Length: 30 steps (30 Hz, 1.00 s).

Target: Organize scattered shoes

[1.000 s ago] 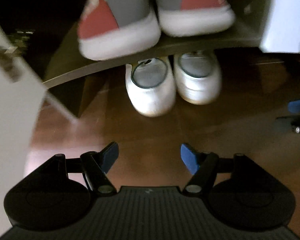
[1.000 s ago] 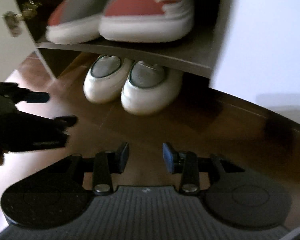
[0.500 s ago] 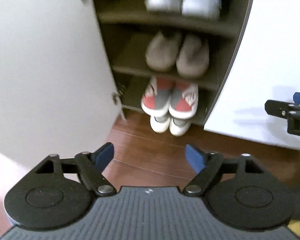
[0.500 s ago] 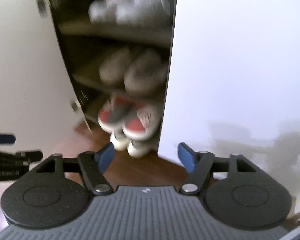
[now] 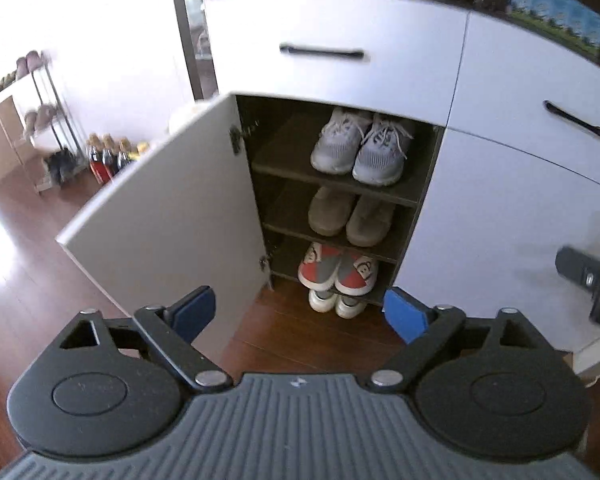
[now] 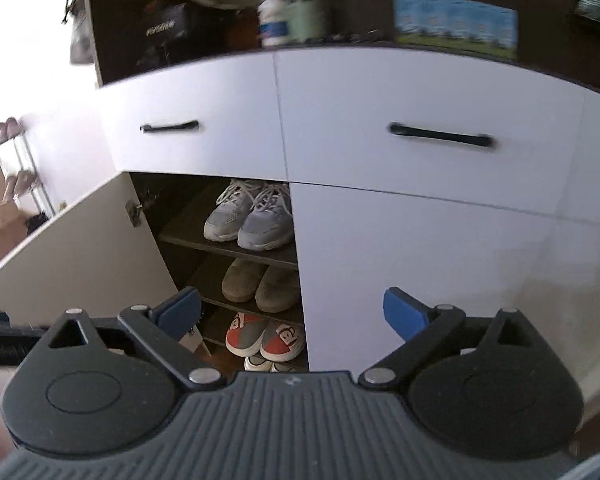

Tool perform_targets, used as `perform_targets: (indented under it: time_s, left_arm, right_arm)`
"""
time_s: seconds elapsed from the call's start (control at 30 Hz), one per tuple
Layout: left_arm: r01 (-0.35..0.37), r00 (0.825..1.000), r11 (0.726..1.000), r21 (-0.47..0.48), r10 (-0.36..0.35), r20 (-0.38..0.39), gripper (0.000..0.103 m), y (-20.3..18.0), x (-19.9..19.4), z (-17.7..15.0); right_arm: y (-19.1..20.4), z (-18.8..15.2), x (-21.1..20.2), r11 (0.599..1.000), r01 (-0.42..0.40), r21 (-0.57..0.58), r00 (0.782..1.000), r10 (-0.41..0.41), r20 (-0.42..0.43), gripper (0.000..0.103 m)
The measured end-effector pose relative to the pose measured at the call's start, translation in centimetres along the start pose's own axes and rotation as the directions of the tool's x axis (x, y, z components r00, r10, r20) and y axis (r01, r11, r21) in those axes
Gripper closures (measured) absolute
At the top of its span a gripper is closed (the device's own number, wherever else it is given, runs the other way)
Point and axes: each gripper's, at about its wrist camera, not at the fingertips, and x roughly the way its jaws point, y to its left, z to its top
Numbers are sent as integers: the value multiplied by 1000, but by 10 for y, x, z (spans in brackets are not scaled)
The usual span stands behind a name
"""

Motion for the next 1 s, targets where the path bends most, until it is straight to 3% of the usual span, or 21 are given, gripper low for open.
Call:
perform_targets:
  time_s: [0.13,0.33,0.63,1.0]
  left_arm:
    - [25,1000,1000,-1,-25,17,2,22,-41,-13]
    - [60,998,998,26,-60,-17,2,38,-75,-38]
    - [86,995,995,52,-84,-52,2,37,-107,-63]
    - [70,996,996,55,-67,-61,2,28,-118,-73]
  right_arm:
    - [19,-9,-45,1000,23,20,999,-23,25,4]
    - [44,-26,-99,996,62,68,996,-66,63,1]
    - [58,-48,-137,989,123,80,989,-129,67,1]
    - [56,-53,-156,991,125,50,990,-128,55,1]
